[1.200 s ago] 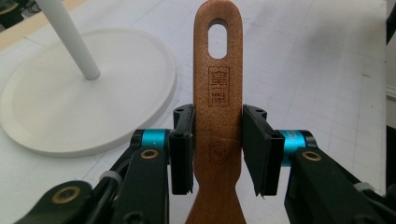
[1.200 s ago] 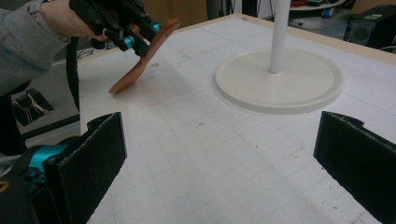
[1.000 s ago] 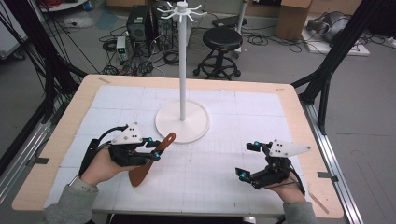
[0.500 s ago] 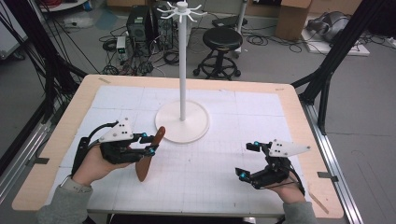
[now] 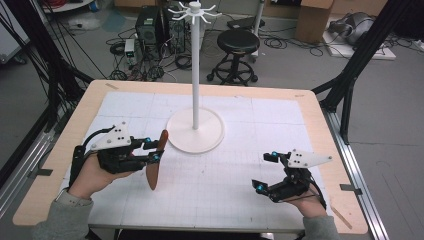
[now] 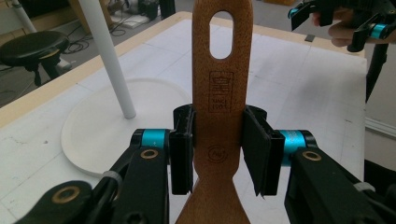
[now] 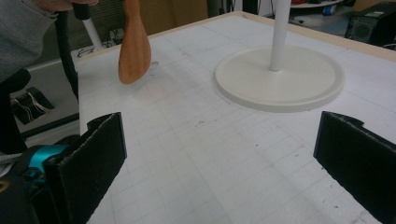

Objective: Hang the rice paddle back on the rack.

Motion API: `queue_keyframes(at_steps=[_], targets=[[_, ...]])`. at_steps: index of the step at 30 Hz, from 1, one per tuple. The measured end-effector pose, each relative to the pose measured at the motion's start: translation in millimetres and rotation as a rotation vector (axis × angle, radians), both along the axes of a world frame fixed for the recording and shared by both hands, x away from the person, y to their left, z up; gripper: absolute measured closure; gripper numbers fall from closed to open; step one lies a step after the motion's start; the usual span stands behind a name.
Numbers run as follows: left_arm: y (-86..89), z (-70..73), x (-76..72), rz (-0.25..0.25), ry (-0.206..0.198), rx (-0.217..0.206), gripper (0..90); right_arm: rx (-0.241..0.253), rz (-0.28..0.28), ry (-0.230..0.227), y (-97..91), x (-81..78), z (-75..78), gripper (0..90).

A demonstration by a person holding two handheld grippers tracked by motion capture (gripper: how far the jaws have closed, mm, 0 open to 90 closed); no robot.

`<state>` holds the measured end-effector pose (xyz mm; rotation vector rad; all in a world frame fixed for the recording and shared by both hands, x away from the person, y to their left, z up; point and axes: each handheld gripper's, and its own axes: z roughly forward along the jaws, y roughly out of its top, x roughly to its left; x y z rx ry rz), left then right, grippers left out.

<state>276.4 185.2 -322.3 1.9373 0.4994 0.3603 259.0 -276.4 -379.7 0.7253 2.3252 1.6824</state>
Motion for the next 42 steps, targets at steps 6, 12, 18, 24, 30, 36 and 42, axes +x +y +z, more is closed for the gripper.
queue_keyframes(at_steps=[6,12,18,24,30,36,42], targets=[[3.3,-0.6,0.9,0.0,0.0,-0.004,65.1,0.004,0.0,0.002,-0.3,-0.5,0.3,0.9],[5.2,-0.1,0.4,-0.017,-0.013,-0.02,65.0,0.004,0.001,0.0,0.1,-1.2,0.3,0.9],[8.8,0.2,2.7,-0.02,-0.01,-0.039,65.1,0.002,0.0,-0.001,0.7,-1.0,-0.4,0.9],[13.5,4.3,0.9,0.001,-0.056,-0.077,65.0,-0.002,0.003,0.007,1.5,-0.9,-1.3,0.9],[16.5,11.0,-1.2,0.011,-0.082,-0.098,65.1,-0.003,0.007,0.009,2.4,-0.4,-1.7,0.9],[20.9,15.0,1.7,0.013,-0.07,-0.139,65.1,0.0,0.01,0.011,3.0,1.5,-2.3,0.9],[25.4,16.7,7.4,0.027,-0.06,-0.16,65.0,-0.004,0.026,0.014,7.6,3.4,-2.6,0.9]])
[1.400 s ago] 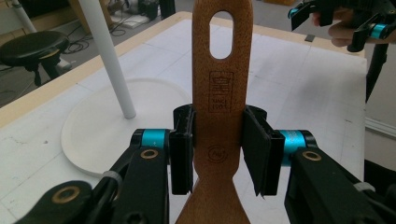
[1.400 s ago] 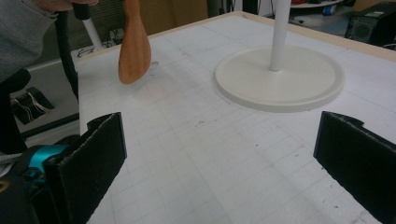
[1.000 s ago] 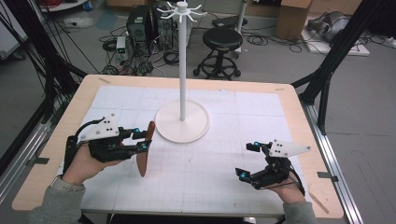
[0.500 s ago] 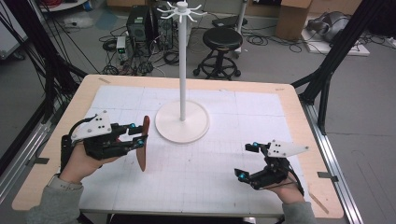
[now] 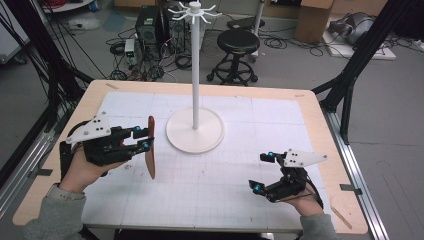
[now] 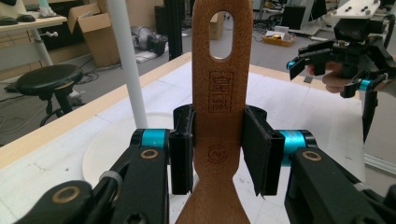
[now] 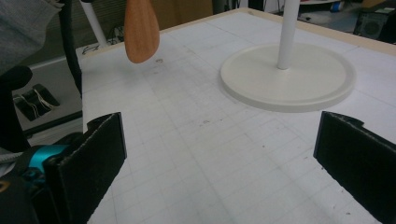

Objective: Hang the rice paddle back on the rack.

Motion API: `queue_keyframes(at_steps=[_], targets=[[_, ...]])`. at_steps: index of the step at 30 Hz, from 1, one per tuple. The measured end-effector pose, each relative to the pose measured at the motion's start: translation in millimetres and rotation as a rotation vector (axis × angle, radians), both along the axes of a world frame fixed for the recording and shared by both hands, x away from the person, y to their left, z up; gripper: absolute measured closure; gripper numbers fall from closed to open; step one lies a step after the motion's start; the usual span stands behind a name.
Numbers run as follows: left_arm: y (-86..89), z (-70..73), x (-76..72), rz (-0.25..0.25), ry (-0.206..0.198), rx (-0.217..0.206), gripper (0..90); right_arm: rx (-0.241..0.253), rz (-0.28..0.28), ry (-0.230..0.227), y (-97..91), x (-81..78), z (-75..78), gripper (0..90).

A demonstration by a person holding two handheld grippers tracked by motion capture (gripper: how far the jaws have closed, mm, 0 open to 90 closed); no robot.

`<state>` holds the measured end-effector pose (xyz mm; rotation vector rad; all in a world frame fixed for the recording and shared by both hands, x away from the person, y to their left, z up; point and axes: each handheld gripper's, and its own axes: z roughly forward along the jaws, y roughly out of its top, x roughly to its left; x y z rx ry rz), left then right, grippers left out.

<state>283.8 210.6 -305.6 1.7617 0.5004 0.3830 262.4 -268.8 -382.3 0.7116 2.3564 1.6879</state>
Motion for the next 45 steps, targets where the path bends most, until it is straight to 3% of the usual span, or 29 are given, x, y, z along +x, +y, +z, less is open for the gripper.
queue_keyframes(at_steps=[5,13,16,22,26,34,45], targets=[[3.6,3.8,3.5,0.002,-0.001,-0.035,65.0,0.007,0.005,0.002,1.9,1.3,0.5,0.9],[-0.2,16.0,8.4,-0.015,-0.001,-0.017,65.0,0.014,0.005,0.001,0.7,1.5,0.8,0.9],[-1.1,20.4,10.7,0.005,-0.013,-0.001,65.0,0.017,0.005,-0.004,0.4,1.9,0.6,0.9],[1.2,26.7,20.8,0.005,0.013,-0.007,65.0,0.03,0.006,0.004,-1.2,1.7,1.2,0.9],[0.8,33.8,32.2,0.024,0.02,0.017,65.1,0.035,-0.009,0.003,-5.5,1.8,1.7,0.9],[-5.7,45.9,49.7,0.01,0.033,0.005,65.0,0.06,-0.013,0.007,-10.0,4.2,1.4,0.9],[-9.3,63.7,59.5,-0.019,0.028,-0.007,65.1,0.09,-0.014,0.008,-13.6,5.2,2.5,0.9]])
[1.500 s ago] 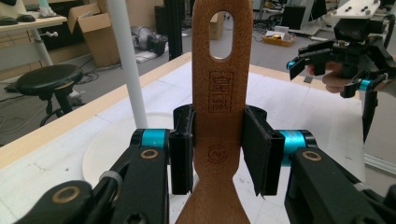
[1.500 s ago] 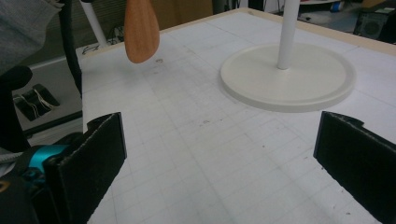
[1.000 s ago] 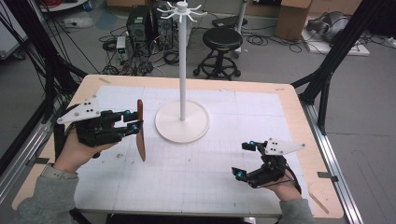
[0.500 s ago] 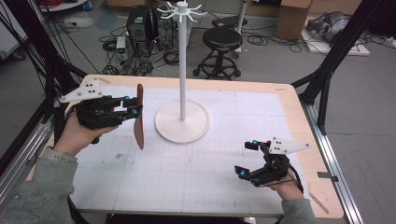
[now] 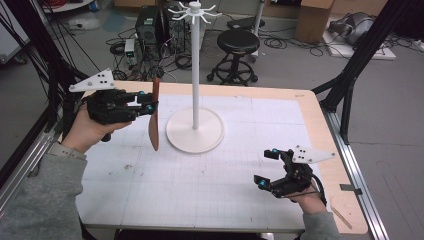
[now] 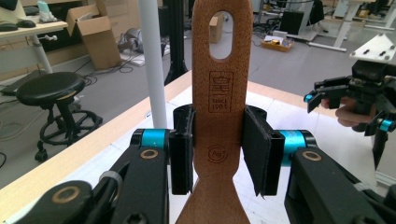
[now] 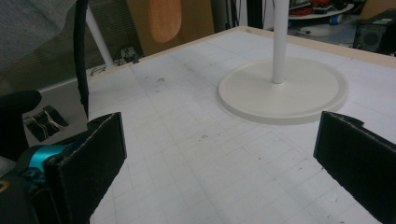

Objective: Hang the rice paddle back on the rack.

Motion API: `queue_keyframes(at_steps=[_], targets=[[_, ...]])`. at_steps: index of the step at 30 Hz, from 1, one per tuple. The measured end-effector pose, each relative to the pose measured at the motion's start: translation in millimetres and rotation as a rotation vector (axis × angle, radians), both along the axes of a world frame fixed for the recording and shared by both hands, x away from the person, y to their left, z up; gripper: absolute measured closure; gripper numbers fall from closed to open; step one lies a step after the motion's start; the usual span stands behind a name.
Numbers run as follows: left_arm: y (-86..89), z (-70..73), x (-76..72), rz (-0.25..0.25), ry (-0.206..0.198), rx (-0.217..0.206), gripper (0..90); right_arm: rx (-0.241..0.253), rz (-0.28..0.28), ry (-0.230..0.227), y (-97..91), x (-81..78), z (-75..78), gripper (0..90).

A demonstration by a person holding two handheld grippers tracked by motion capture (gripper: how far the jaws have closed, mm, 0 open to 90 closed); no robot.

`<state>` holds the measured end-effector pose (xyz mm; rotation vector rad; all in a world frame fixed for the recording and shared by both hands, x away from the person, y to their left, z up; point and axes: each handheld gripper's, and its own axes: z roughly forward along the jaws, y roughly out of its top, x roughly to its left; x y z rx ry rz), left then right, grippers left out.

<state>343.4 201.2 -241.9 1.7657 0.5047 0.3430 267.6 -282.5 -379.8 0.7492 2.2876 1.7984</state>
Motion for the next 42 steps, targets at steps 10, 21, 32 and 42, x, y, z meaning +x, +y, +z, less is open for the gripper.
queue_keyframes(at_steps=[10,21,32,42], targets=[[1.1,11.5,7.7,-0.011,-0.004,-0.007,65.1,0.013,-0.001,0.004,-2.0,-0.6,0.2,0.9],[-4.0,22.3,24.8,-0.028,0.001,-0.014,65.1,0.021,-0.006,0.008,-4.0,-0.3,-1.4,0.9],[-2.4,48.4,26.8,-0.017,-0.042,-0.001,65.0,0.029,0.003,0.014,-5.9,-0.5,-4.2,0.9],[-7.3,65.9,37.0,-0.018,-0.044,-0.012,65.0,0.058,-0.008,0.02,-10.1,1.1,-4.0,0.9]])
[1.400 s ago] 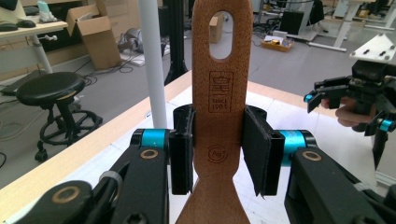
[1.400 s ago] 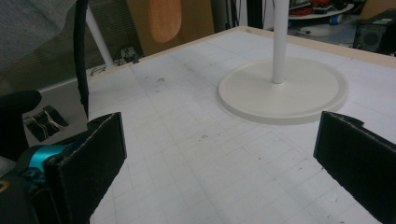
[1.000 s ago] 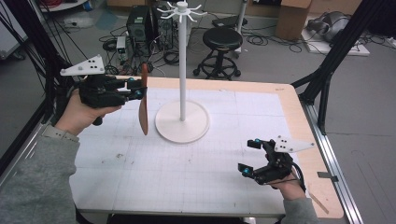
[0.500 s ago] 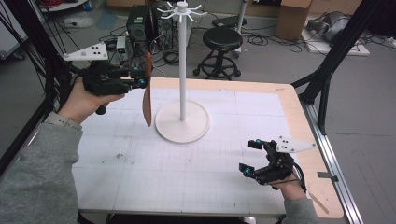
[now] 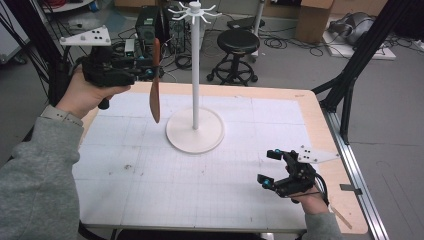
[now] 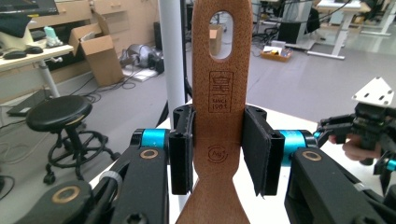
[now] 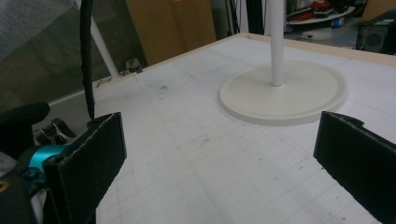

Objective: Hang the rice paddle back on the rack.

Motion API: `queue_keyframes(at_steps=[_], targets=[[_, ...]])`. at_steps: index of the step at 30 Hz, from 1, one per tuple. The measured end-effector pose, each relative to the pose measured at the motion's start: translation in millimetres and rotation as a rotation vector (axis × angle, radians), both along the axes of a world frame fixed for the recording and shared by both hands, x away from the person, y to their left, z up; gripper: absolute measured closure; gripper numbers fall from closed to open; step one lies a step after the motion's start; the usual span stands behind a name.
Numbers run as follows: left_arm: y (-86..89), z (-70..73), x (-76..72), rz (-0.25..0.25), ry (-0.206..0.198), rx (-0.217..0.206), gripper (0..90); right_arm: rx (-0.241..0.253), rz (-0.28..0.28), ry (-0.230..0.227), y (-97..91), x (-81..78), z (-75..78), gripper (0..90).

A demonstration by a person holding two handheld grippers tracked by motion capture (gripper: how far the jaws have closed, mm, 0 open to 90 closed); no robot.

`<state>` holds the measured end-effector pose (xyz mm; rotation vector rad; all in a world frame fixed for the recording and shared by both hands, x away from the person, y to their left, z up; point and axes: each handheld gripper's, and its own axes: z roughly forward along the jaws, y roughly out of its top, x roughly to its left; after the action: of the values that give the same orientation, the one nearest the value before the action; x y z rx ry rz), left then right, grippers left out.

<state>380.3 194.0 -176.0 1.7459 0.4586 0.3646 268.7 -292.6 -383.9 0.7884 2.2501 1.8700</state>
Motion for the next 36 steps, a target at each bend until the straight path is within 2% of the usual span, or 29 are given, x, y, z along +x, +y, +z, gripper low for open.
queue_keyframes(at_steps=[7,11,15,17,24,33,36], targets=[[-3.4,13.8,6.4,0.021,-0.014,0.022,65.0,0.014,0.002,0.004,-1.4,0.4,0.0,0.9],[-0.4,19.0,10.9,0.026,-0.007,0.0,65.0,0.017,0.004,0.001,-1.5,-0.1,0.4,0.9],[1.0,16.6,18.4,0.035,0.018,0.004,65.0,0.021,0.009,0.006,-1.3,-0.8,0.4,0.9],[0.8,16.1,20.4,0.031,0.023,-0.008,65.1,0.016,0.014,0.003,-0.6,-0.8,0.1,0.9],[-5.2,24.2,24.9,0.025,0.019,-0.027,65.1,0.016,0.024,0.009,0.4,0.6,-1.4,0.9],[-15.6,34.5,31.6,0.036,0.022,-0.011,65.0,0.015,0.025,0.012,-0.6,2.2,-1.9,0.9],[-14.9,37.1,34.0,0.043,0.023,-0.02,65.0,0.017,0.023,0.016,-1.1,1.9,-1.9,0.9]])
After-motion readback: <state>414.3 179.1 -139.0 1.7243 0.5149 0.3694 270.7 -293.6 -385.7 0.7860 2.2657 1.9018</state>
